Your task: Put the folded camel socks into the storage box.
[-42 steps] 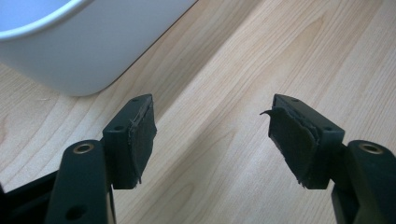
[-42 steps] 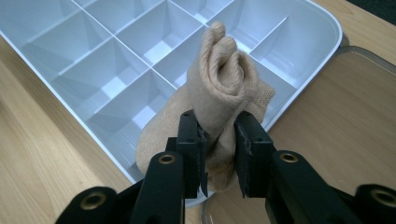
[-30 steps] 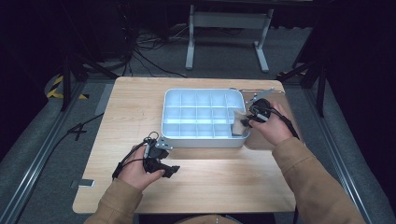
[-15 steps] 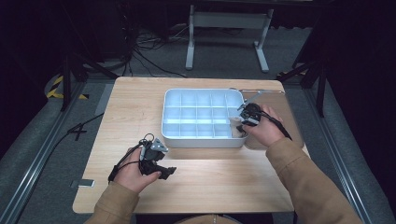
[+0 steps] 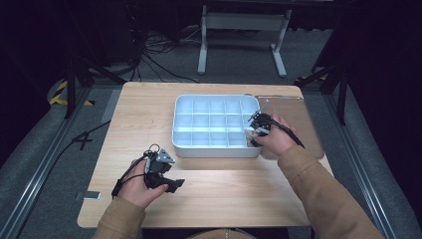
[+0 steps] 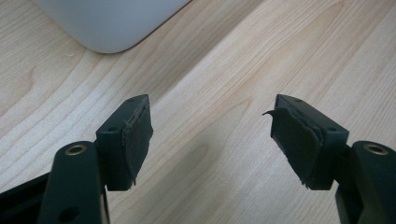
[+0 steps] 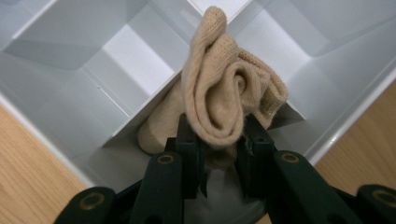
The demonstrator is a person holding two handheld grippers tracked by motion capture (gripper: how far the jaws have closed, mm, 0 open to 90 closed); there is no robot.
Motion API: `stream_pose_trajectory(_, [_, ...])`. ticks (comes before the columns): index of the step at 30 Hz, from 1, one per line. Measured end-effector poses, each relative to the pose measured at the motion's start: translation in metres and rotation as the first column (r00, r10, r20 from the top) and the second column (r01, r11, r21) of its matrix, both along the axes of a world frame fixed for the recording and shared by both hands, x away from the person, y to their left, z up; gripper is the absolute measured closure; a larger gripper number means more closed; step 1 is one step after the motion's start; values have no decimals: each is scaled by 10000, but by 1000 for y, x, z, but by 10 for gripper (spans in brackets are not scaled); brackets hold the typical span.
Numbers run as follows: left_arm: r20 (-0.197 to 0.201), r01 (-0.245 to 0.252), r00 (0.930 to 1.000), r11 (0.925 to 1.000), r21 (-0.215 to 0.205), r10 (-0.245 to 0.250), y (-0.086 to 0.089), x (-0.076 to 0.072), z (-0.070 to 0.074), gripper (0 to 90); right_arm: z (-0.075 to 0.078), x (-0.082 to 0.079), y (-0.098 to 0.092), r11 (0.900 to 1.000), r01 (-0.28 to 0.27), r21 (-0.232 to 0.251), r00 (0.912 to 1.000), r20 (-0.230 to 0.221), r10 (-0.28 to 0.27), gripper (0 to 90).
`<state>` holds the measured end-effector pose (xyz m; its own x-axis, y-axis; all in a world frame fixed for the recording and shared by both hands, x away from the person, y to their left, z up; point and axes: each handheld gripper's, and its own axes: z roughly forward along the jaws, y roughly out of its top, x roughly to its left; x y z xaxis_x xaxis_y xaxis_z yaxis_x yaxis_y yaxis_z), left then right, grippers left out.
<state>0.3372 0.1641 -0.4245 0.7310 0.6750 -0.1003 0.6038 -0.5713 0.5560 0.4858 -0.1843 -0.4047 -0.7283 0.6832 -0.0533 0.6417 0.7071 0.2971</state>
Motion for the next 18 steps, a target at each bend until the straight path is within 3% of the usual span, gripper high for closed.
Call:
stream_pose_trajectory(7, [39,90,10000,9999,-80,-90,-2,1,1,298,-11,2,12,9967,-211,-780,9997,-162,199,740])
stream_pose_trajectory(18, [-75,254,9996,9996,-87,-254,-7,7,0,295,-9,1,6,9999,-72,-95,9999,-150,71,708])
